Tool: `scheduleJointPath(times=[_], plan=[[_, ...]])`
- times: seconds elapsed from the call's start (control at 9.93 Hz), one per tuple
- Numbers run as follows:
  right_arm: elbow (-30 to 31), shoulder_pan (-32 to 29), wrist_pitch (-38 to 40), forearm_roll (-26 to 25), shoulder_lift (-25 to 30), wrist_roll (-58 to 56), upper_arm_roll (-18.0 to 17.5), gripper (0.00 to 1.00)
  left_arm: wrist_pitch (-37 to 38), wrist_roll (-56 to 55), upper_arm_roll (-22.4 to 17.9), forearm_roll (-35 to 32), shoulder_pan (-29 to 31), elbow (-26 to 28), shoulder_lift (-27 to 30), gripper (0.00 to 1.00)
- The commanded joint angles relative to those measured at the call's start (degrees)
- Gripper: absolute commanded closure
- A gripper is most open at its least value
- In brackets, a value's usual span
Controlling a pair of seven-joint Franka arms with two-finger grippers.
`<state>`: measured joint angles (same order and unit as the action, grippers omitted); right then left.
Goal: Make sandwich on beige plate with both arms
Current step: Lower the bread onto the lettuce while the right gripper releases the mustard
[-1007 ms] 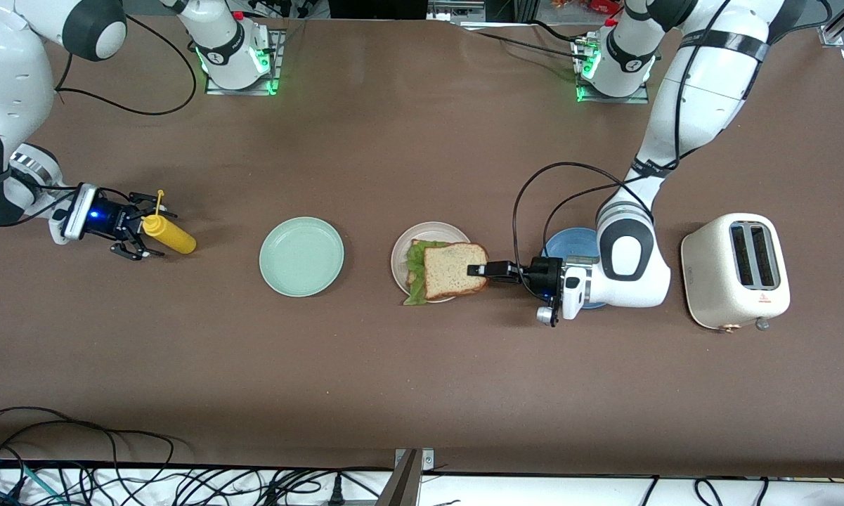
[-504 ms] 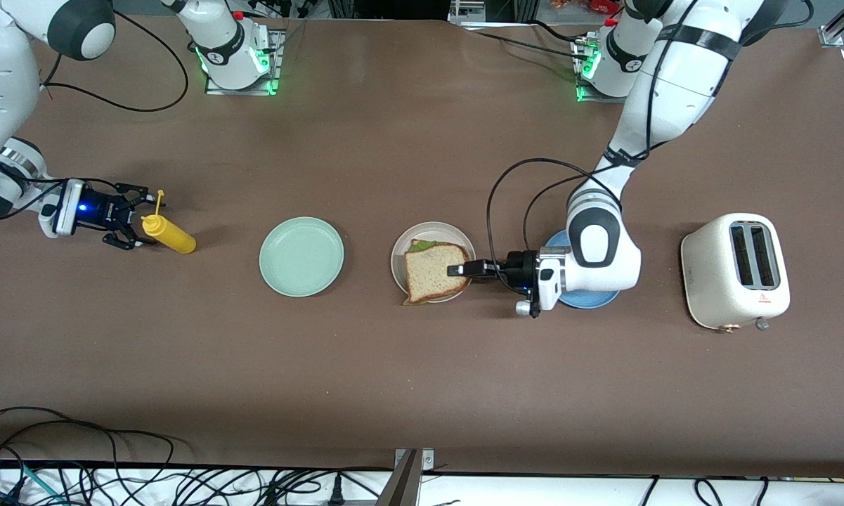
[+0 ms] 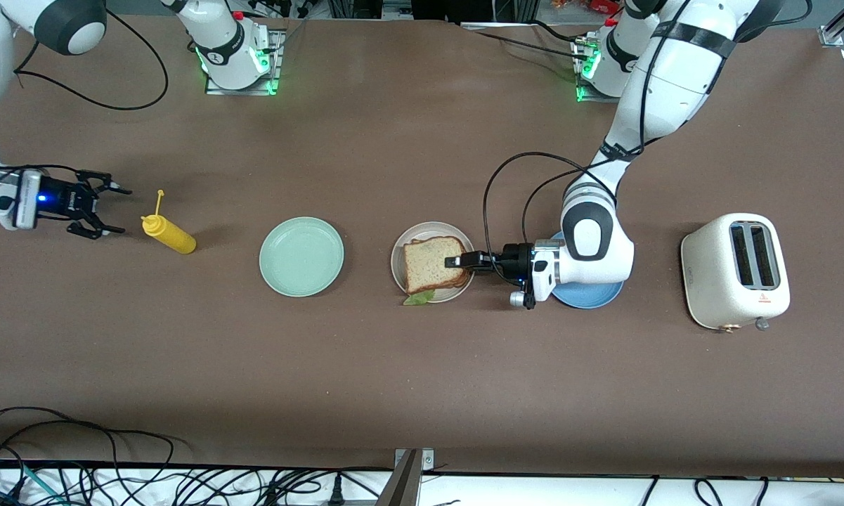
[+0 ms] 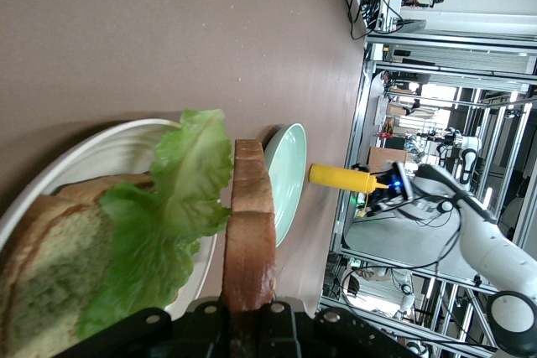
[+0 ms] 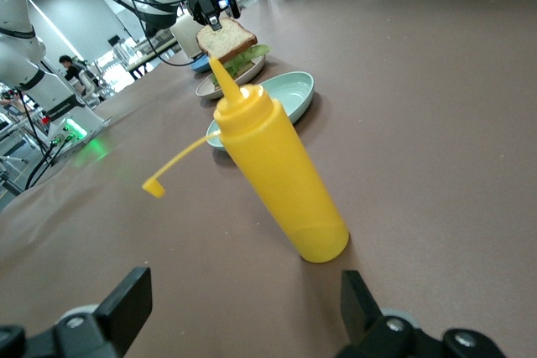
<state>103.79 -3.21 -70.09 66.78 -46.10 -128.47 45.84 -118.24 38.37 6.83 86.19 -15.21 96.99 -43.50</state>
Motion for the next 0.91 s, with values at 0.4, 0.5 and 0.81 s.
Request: scheduleJointPath(times=[0.4,0.5,0.81], plan=[[-13.7,9.2,6.3,-6.8,6.4,18.6,12.1,0.0,-0.7,3.3,-0.5,1.5,-0.3,2.8,2.2,0.1],[-15.8,9.0,6.4,-6.7,6.4,20.2,12.1,0.0,-0.7,4.4,-0.6,1.5,-0.1,2.9,2.2,0.0],[-18.5,8.9,6.3,-6.2,6.0,22.6,11.9,0.0,-0.7,4.4,-0.9,-0.5,0.9,2.7,2.6,0.0]])
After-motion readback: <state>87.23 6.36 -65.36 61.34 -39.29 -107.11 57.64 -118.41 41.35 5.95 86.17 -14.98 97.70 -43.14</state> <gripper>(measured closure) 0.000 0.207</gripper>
